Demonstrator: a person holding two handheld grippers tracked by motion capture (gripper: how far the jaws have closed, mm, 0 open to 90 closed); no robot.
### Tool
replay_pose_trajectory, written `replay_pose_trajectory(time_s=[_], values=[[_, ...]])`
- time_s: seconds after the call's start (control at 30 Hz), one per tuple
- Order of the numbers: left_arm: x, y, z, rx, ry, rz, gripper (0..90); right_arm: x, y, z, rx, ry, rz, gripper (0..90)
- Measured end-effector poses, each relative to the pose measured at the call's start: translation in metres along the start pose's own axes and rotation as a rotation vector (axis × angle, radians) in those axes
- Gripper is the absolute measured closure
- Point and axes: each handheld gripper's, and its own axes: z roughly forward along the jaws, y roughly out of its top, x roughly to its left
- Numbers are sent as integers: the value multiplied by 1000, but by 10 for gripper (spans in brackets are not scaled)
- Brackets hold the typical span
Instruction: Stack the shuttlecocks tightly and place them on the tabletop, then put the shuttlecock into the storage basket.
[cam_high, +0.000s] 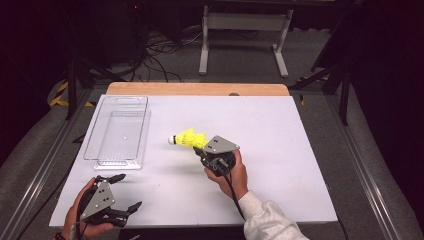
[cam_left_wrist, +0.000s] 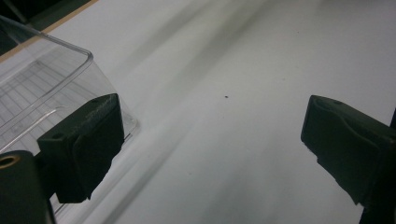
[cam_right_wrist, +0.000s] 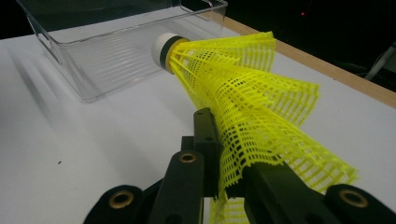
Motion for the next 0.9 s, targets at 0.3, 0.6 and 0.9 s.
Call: replay_pose_trajectory(time_s=[0.3,0.6,0.9], values=[[-2,-2,-5,-1,9,-5,71,-3,4,-1,-13,4,1,876],[-1,-1,-4,-3,9,-3,70,-5,14,-2,-22,7,-12,875],[-1,0,-4,-8,5,2,70,-7,29,7,-14,24,-30,875]])
